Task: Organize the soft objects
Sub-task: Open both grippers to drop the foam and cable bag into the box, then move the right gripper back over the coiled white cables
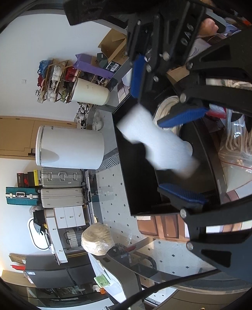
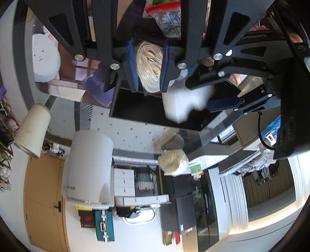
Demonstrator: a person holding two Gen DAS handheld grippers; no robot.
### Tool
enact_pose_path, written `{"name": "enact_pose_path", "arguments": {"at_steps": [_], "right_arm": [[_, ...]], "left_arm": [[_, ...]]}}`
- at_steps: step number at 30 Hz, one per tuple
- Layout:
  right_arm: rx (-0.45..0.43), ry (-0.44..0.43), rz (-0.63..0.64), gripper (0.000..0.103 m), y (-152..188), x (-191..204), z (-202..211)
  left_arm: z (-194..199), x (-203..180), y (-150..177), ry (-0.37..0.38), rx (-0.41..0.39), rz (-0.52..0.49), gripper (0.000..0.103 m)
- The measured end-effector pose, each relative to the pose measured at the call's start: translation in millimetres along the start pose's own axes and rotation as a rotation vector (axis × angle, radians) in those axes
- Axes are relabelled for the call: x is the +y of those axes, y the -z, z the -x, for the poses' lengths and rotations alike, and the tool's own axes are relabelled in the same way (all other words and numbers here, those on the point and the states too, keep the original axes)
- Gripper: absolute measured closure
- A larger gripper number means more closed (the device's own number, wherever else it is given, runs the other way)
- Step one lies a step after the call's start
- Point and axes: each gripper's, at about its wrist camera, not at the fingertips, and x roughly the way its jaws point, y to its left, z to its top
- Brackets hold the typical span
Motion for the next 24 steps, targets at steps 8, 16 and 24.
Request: {"name": "enact_pose_path", "arguments": {"at_steps": [8,16,24], "right_arm": [[-0.054,0.038,0.008,0.038,8.7,-5.7,35.2],[-0.084,0.016,0.008,0.001,29.0,7.4,66.4],[-0.08,-0.012,-0.087,0.001,57.0,9.3,86.1]], "left_arm": [[20.3,1.2,7.8,0.027,-0.024,0.001,0.015],[55.9,1.1,24.5,0.04,-0.084,-0.007,0.0],[83.5,6.9,44.9,0.018,-0.103,0.015,0.0]]}}
